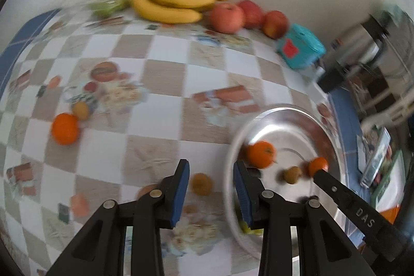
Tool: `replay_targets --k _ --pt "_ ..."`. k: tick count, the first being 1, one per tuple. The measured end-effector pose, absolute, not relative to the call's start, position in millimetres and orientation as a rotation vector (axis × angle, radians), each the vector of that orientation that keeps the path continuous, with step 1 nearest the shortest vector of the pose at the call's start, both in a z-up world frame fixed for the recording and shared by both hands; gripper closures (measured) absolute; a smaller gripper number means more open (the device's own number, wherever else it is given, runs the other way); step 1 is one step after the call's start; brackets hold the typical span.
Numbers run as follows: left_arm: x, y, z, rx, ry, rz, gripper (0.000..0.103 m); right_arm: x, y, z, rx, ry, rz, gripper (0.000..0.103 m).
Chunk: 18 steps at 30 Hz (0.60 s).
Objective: Organize fruits
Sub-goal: 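Move both tools back from the basin toward the loose fruit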
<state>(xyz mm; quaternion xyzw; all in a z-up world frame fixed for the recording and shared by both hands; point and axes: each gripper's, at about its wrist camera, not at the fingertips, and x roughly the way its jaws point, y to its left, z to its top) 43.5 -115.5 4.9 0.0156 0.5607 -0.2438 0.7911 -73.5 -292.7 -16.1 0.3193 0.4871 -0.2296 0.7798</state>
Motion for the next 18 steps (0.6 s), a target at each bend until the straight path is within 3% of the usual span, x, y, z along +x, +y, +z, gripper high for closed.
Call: replay_targets --k 13,15,16,17,18 --pt "68.2 -59.8 10.4 -0.083 1.218 -0.374 0.064 -61.5 -273.7 -11.8 0.621 1.069 -0.452 0.076" --pt "70.0 -56.4 8.9 -0.096 1.227 -0.361 0.056 -60.6 -272.6 -12.4 0.614 1.074 -0.451 0.076" --pt "70.0 -55.3 8.2 -0.100 1.231 -0.354 0.042 -60.0 -272.0 -13.2 0.610 1.078 -0.451 0.076" --pt "70.8 -54.3 7.3 -0.101 1.237 -0.348 0.030 -59.7 -271.5 -14.2 0.607 1.081 -0.455 0.071" --pt "71.4 -54.2 6.0 -0.101 1.244 -0.345 0.028 -59.5 -271.3 -15.6 0.607 1.086 -0.463 0.064"
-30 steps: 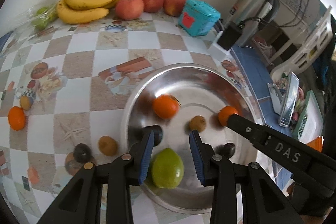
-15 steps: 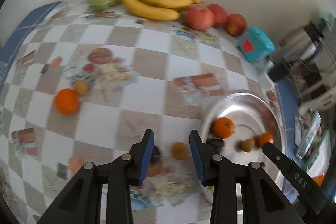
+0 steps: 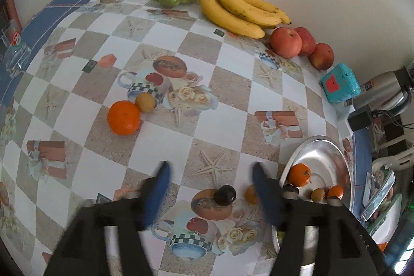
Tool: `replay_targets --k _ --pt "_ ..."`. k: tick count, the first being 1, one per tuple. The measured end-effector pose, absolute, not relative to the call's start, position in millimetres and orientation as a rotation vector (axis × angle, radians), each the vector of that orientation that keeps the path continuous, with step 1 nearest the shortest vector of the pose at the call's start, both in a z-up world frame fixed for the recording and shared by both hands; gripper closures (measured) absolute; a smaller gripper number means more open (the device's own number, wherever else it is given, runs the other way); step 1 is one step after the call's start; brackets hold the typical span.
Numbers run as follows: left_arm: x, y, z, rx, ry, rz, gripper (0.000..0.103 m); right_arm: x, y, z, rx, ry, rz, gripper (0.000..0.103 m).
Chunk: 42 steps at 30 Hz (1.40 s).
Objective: Organize fruits
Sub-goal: 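Move both tools back from the basin toward the loose fruit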
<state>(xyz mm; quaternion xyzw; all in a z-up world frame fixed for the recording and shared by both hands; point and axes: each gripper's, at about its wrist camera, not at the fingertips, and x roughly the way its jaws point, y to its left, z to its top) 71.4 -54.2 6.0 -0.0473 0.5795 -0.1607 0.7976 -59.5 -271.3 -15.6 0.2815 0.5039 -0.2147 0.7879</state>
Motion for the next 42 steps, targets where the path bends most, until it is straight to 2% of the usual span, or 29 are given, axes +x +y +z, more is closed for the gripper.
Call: replay_targets --k 1,2,4,6,7,8,9,15,18,42 --pt "71.6 -54.1 5.0 -0.101 1.249 -0.344 0.028 -59.3 -271.4 -16.9 0.606 1.089 -0.468 0.050" --pt "71.7 -53.8 4.0 -0.102 1.254 -0.343 0.027 -59.2 -271.6 -17.6 0.606 1.089 -0.469 0.045" --pt "72.0 -53.5 2.0 -0.098 1.261 -0.334 0.021 -59.1 -271.7 -18.1 0.603 1.087 -0.469 0.045" --pt "72.2 -53.2 0.7 -0.093 1.264 -0.325 0.015 -58.8 -271.3 -18.5 0.597 1.088 -0.477 0.039" --pt "72.4 -52.9 0.4 -0.091 1.263 -0.320 0.009 -58.9 -271.4 -19.0 0.594 1.088 -0.483 0.033" --pt "72.6 -52.5 0.0 -0.087 1.263 -0.312 0.002 -58.6 -271.6 -19.1 0.592 1.088 -0.485 0.033" --pt "72.8 -51.7 -0.2 -0.086 1.262 -0.308 0.000 -58.5 -271.6 -19.6 0.589 1.090 -0.487 0.033" --pt "75.5 -46.0 -4.2 -0.094 1.268 -0.275 0.000 -56.6 -270.3 -22.1 0.578 1.104 -0.486 0.030" --pt "76.7 -43.5 -5.6 -0.097 1.268 -0.261 0.000 -55.9 -269.3 -21.8 0.562 1.102 -0.487 0.018" --pt "79.1 -40.8 -6.3 -0.101 1.274 -0.281 0.000 -38.0 -230.5 -4.1 0.495 1.123 -0.481 0.017"
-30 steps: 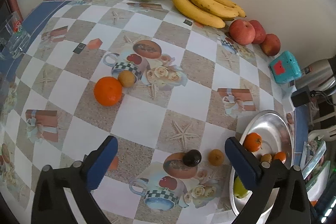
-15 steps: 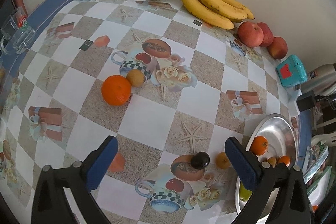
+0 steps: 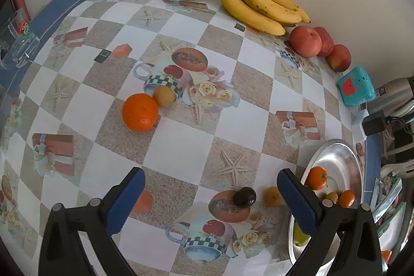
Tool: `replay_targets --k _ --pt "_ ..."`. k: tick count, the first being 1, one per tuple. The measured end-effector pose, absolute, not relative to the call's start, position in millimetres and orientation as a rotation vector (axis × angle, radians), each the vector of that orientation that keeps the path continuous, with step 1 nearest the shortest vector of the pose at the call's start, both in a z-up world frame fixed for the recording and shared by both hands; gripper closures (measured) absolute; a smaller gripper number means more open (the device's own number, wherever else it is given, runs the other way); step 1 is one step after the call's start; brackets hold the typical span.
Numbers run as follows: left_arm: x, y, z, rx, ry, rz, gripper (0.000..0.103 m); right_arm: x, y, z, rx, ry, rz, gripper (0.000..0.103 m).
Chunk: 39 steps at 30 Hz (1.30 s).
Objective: Organize fruits
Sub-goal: 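Move both tools back from the basin toward the loose fruit, then grasp a dark plum with the left tool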
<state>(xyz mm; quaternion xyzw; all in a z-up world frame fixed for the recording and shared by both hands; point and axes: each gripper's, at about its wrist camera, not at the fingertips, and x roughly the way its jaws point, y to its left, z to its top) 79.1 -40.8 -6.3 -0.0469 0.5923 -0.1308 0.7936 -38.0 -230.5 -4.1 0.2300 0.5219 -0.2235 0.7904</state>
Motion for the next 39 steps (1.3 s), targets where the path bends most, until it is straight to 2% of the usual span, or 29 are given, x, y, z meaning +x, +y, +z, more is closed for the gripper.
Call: replay_targets --k 13,26,31,36,37,39 --pt "76.6 -44.6 -15.1 -0.053 1.289 -0.260 0.000 -35.6 -225.1 3.3 0.498 1.112 -0.505 0.017" --pt "70.0 -61.3 -41.9 0.003 1.367 -0.275 0.002 -32.6 -229.3 -23.8 0.511 1.213 -0.486 0.017" --pt "66.5 -72.2 -41.7 0.025 1.364 -0.314 0.015 -35.3 -234.5 -21.1 0.533 1.193 -0.496 0.017" --pt "64.2 -78.3 -43.5 0.014 1.378 -0.358 0.035 -35.1 -235.1 -20.3 0.537 1.190 -0.494 0.017" --pt "63.8 -79.4 -43.6 0.014 1.378 -0.366 0.043 -34.9 -234.6 -20.3 0.535 1.190 -0.492 0.017" --pt "63.9 -81.0 -44.6 0.003 1.386 -0.380 0.047 -34.2 -234.2 -20.0 0.533 1.191 -0.488 0.017"
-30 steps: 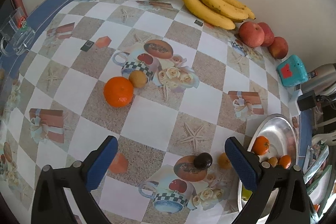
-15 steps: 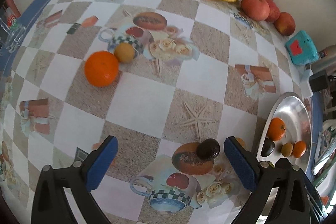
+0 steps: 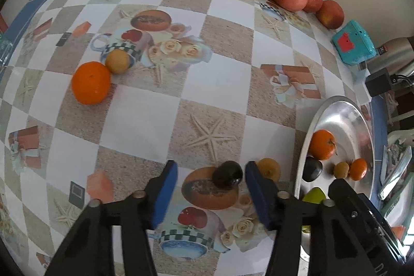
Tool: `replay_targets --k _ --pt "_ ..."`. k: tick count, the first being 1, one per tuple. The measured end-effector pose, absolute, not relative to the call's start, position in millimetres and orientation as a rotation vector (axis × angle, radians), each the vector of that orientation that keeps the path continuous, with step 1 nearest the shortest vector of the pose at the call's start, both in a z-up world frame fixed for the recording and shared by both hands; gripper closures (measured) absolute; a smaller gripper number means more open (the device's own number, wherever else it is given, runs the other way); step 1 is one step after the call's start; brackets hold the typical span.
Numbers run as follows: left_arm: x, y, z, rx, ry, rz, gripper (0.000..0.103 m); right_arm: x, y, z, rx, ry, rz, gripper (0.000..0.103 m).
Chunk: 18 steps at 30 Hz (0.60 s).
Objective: Organize fruits
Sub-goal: 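Grasp a dark plum with the left tool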
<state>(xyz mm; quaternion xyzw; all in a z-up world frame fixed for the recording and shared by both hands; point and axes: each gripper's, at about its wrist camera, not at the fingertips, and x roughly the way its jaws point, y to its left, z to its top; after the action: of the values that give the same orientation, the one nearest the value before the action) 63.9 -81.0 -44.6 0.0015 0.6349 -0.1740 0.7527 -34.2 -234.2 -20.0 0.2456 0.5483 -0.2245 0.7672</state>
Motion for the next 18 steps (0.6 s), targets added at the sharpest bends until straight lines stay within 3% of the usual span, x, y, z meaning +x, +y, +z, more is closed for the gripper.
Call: replay_targets --k 13,18 --pt "65.1 -94.8 -47.5 -0.014 1.395 -0.430 0.077 -34.1 -234.1 -18.9 0.532 1.190 -0.486 0.017" --pt "66.6 -93.2 -45.3 -0.022 1.385 -0.434 0.078 -34.7 -234.9 -15.4 0.537 1.172 -0.495 0.017"
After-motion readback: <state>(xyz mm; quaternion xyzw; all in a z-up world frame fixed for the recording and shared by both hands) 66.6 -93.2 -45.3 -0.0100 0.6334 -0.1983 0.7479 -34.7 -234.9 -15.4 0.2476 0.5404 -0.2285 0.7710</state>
